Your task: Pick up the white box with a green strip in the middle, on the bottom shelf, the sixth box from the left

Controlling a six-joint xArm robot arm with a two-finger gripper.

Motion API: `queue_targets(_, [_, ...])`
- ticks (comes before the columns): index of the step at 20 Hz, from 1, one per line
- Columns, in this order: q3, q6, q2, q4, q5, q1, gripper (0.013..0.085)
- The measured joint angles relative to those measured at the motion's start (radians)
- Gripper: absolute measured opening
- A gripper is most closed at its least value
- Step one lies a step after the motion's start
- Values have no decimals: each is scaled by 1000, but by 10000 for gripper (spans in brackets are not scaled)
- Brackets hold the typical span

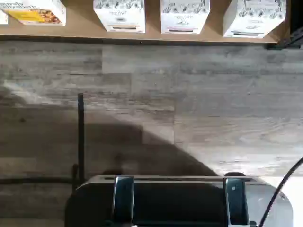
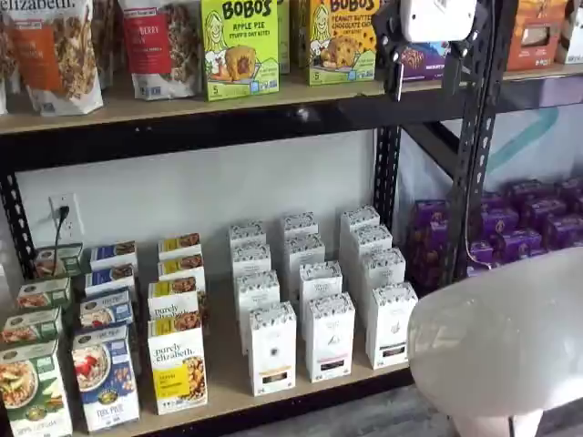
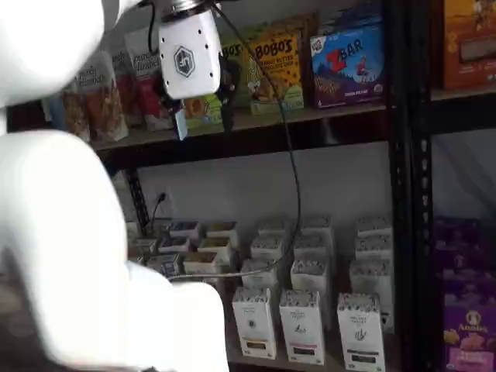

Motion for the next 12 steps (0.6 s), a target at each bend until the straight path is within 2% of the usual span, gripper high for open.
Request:
queue_targets(3, [68, 12, -71, -34, -127, 20, 850])
queue_targets(8, [95, 9, -77, -59, -168, 19, 850])
queue_targets(12, [151, -7, -80, -81, -230, 1, 850])
